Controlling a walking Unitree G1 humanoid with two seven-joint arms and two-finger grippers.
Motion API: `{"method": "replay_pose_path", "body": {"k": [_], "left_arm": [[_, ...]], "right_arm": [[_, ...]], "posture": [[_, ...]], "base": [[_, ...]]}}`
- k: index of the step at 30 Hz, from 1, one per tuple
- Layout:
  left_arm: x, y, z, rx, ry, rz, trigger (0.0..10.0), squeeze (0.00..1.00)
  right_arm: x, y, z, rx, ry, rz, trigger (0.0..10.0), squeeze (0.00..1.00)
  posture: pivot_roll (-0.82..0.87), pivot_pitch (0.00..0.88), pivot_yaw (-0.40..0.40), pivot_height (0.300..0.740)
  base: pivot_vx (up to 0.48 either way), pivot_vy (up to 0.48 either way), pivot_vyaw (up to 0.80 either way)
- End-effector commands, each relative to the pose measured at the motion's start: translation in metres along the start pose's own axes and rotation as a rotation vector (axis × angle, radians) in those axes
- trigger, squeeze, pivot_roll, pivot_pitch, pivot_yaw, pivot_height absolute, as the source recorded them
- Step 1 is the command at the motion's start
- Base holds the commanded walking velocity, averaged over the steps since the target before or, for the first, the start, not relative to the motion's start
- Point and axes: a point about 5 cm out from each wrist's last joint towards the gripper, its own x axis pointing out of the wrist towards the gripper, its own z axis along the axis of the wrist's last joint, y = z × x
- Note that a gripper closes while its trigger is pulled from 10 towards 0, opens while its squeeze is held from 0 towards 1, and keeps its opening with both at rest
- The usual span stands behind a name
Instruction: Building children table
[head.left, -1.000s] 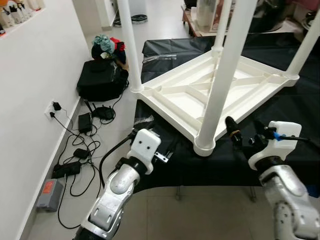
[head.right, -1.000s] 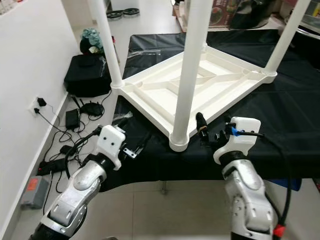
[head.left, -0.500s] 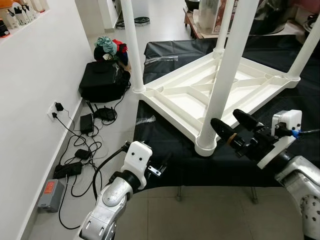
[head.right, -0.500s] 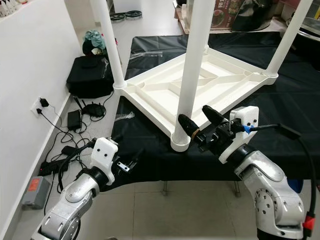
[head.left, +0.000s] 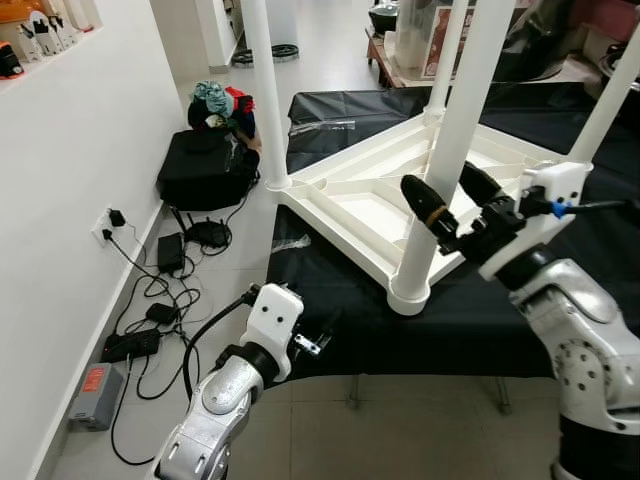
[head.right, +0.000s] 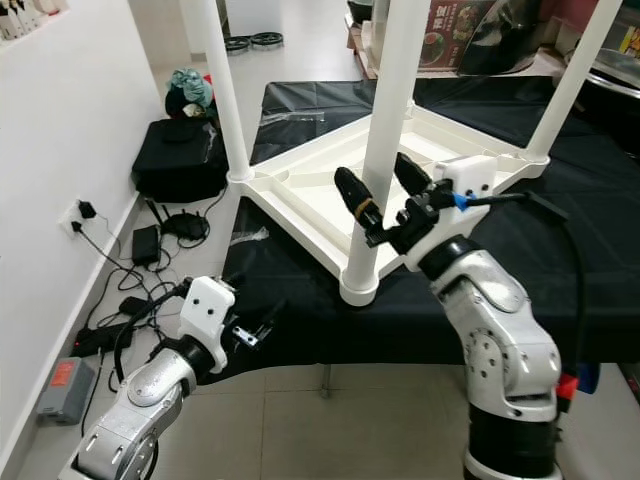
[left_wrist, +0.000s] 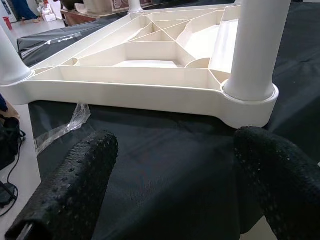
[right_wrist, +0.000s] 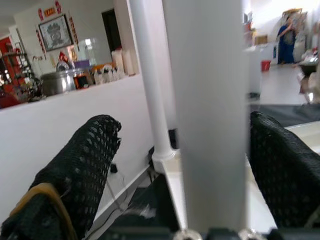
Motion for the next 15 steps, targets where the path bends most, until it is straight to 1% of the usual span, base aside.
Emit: {"method": "replay_pose_path", "body": {"k": [1,2,3,4,5,6,7,9,11,15], "left_arm": [[-0.001,0.000,0.000,0.016,0.011,0.005,10.0,0.00],[-0.001,0.000,0.000,0.018,0.011,0.007,10.0,0.00],[-0.001,0.000,0.000,0.018,0.011,0.007,10.0,0.00],[-0.001,0.000,0.000,0.019,0.011,0.007,10.0,0.00],[-0.001,0.000,0.000,0.019,0.011,0.007,10.0,0.00],[-0.001,0.000,0.001,0.021,0.011,0.010,10.0,0.00],[-0.001,0.000,0.001,0.023,0.011,0.012,10.0,0.00],[-0.001,0.000,0.001,0.023,0.011,0.012,10.0,0.00],[-0.001,0.001,0.002,0.027,0.010,0.015,10.0,0.00],[-0.001,0.002,0.001,0.028,0.014,0.020,10.0,0.00]], "right_arm": [[0.004,0.001,-0.005,0.000,0.031,-0.003,10.0,0.00],[0.007,0.001,-0.013,0.010,0.063,-0.009,10.0,0.00],[0.007,0.001,-0.013,0.010,0.063,-0.009,10.0,0.00],[0.008,0.001,-0.017,0.018,0.084,-0.014,4.8,0.00],[0.008,0.001,-0.017,0.018,0.084,-0.014,4.8,0.00],[0.011,-0.001,-0.026,0.008,0.123,-0.029,2.6,0.00],[0.013,-0.001,-0.032,-0.011,0.151,-0.034,0.0,0.00],[0.013,-0.001,-0.032,-0.011,0.151,-0.034,0.0,0.00],[0.016,-0.003,-0.038,-0.043,0.190,-0.045,0.0,0.00],[0.017,-0.004,-0.034,-0.051,0.183,-0.027,0.0,0.00]], "posture": [[0.06,0.029,-0.008,0.740],[0.06,0.033,-0.010,0.740],[0.06,0.033,-0.010,0.740],[0.06,0.033,-0.010,0.740],[0.06,0.033,-0.010,0.740],[0.07,0.034,-0.015,0.740],[0.07,0.034,-0.014,0.740],[0.07,0.034,-0.014,0.740],[0.07,0.040,-0.015,0.740],[0.07,0.039,-0.018,0.740]], "base": [[0.000,0.000,0.00],[0.000,0.000,0.00],[0.000,0.000,0.00],[0.000,0.000,0.00],[0.000,0.000,0.00],[0.000,0.000,0.00],[0.000,0.000,0.00],[0.000,0.000,0.00],[0.000,0.000,0.00],[0.000,0.000,0.00]]}}
